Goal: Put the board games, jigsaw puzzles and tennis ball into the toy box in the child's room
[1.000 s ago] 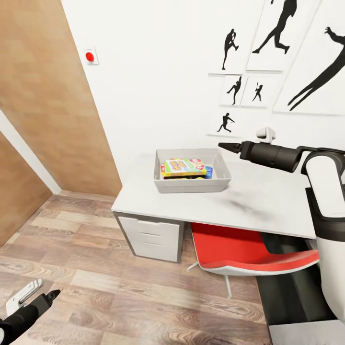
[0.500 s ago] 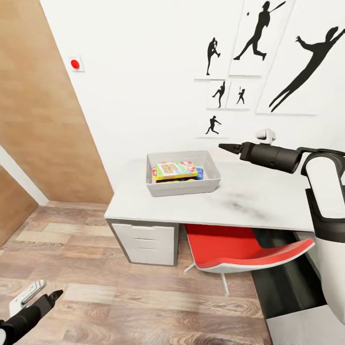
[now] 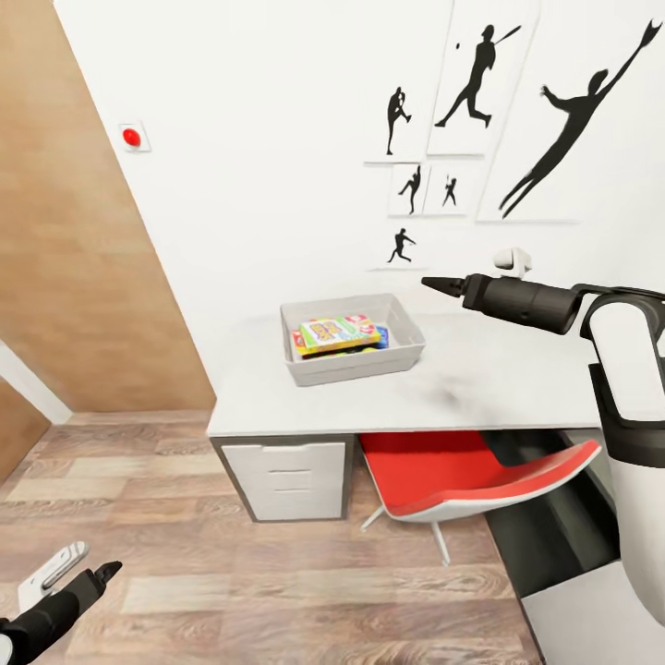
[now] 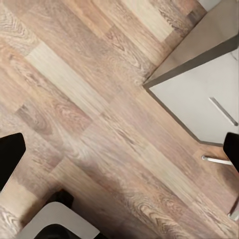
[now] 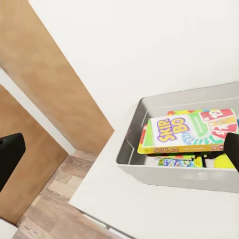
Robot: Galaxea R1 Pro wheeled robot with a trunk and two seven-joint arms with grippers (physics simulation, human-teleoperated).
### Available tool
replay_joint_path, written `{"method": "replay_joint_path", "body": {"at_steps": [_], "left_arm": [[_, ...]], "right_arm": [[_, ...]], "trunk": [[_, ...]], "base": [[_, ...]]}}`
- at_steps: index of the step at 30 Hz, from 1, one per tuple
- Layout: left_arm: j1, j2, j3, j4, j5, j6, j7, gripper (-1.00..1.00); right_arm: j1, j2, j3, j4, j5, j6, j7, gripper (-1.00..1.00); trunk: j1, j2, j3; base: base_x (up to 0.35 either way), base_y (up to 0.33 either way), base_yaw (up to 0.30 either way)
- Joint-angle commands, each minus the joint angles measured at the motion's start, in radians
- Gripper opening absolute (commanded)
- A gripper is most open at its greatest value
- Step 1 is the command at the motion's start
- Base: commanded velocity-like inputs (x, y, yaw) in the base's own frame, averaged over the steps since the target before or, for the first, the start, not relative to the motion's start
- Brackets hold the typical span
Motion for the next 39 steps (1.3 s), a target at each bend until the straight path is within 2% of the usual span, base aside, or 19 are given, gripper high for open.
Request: {"method": "replay_joint_path", "body": {"at_steps": [1, 12, 18, 20, 21, 27, 30, 39], "left_arm": [[0.0, 0.0, 0.0, -0.001, 0.011, 0.002, 0.009, 1.0], [-0.001, 0.0, -0.001, 0.007, 0.007, 0.001, 0.009, 1.0], [-0.001, 0.0, -0.001, 0.013, 0.005, 0.0, 0.01, 1.0], [-0.001, 0.0, -0.001, 0.015, 0.005, 0.0, 0.01, 1.0], [-0.001, 0.0, -0.002, 0.017, 0.004, -0.001, 0.01, 1.0], [-0.001, 0.0, -0.002, 0.021, 0.004, -0.001, 0.011, 1.0], [-0.001, -0.001, -0.003, 0.031, 0.003, -0.002, 0.011, 1.0], [-0.002, -0.001, -0.003, 0.063, 0.003, -0.005, 0.011, 1.0]], "right_arm": [[-0.001, 0.0, 0.001, 0.0, 0.008, 0.003, 0.006, 1.0], [-0.001, -0.001, 0.003, 0.0, 0.008, 0.003, 0.008, 1.0], [-0.001, -0.007, 0.0, 0.0, 0.008, 0.003, 0.008, 1.0], [-0.001, -0.016, 0.0, 0.0, 0.008, 0.003, 0.009, 1.0], [-0.002, -0.029, -0.001, 0.0, 0.008, 0.003, 0.011, 1.0], [-0.002, -0.047, -0.008, 0.0, 0.008, 0.003, 0.012, 1.0], [-0.003, -0.064, -0.014, 0.0, 0.008, 0.003, 0.014, 1.0], [-0.003, -0.085, -0.026, 0.0, 0.008, 0.003, 0.016, 1.0]], "trunk": [[0.001, -0.002, 0.0], [0.001, -0.002, 0.016], [0.001, -0.002, 0.025], [0.001, -0.002, 0.028], [0.001, -0.002, 0.029], [0.001, -0.002, 0.038], [0.001, -0.002, 0.043], [0.001, -0.002, 0.056]], "base": [[0.0, 0.311, -0.197], [0.0, 0.311, -0.197], [0.0, 0.16, -0.197], [0.0, 0.075, -0.197], [0.0, 0.034, -0.197], [0.0, 0.02, -0.197], [0.0, 0.009, -0.197], [0.0, 0.004, -0.197]]}}
